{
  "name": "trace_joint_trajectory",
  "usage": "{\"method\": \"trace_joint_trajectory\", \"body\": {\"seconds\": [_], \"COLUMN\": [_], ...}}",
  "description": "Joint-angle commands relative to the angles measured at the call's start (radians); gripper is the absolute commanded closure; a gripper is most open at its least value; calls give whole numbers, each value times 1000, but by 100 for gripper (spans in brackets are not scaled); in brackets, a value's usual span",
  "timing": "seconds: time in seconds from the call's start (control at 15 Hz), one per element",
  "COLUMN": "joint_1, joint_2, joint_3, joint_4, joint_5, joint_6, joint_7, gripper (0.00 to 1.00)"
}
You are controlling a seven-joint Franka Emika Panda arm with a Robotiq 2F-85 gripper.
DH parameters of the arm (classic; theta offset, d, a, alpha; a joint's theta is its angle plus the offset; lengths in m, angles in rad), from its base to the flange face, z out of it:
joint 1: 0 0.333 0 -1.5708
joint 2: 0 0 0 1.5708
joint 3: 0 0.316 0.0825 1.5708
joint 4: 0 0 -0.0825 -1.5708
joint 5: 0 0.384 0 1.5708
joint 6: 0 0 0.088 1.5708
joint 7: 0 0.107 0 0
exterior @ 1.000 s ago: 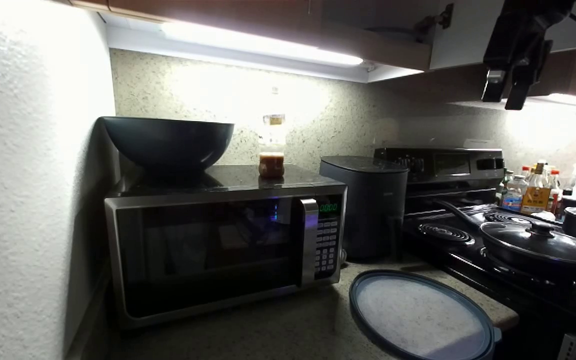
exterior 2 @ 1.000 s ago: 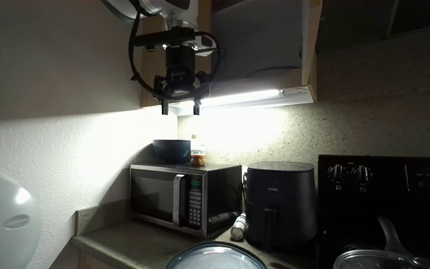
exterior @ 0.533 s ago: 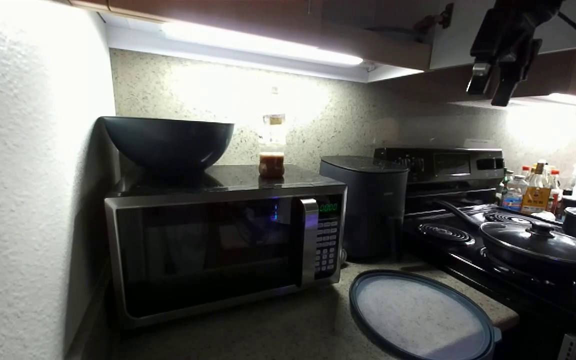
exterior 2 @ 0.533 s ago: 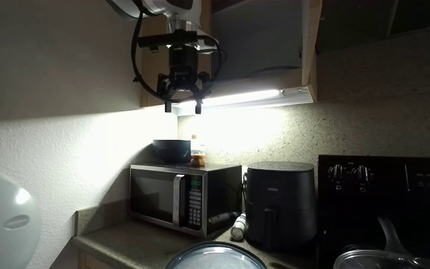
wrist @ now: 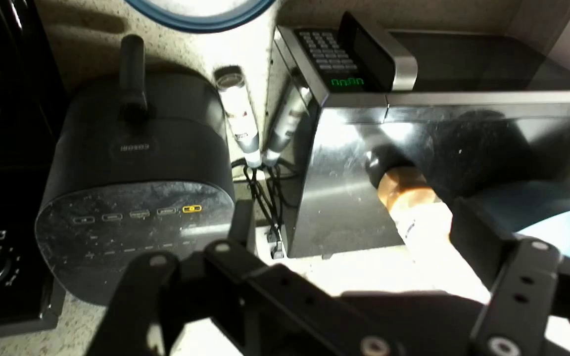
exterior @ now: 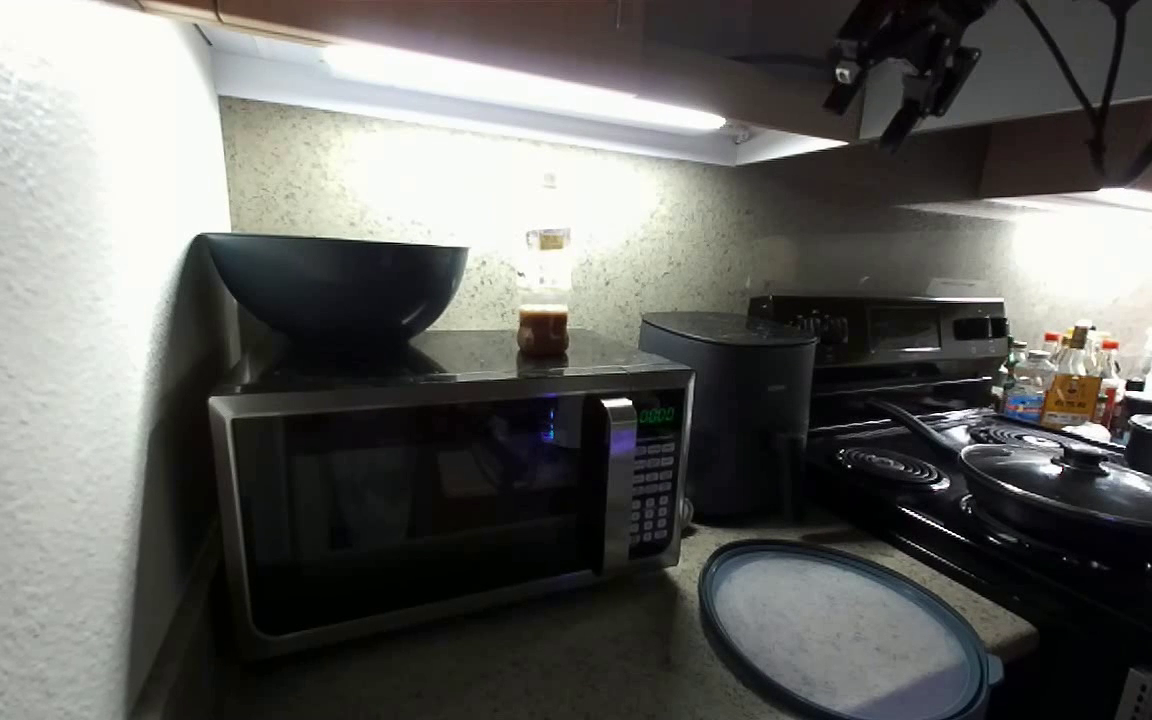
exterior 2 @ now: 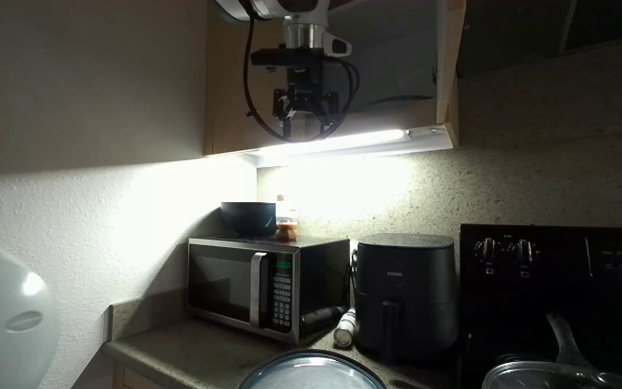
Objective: Pick up the lid from the cabinet and put it on the counter
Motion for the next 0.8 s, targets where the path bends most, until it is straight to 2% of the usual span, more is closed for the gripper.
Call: {"method": "trace_joint_trajectory", "body": {"seconds": [0.0,0.33,0.73], "joint_1": [-18,-18,-74], "joint_2": [21,33,36], "joint_3": [11,12,26], "joint_4": [26,38,80], "joint_5": [7,7,-17], "joint_6": [22,26,246], "joint_7": [-4,-4,172], "gripper": [0,0,0]}}
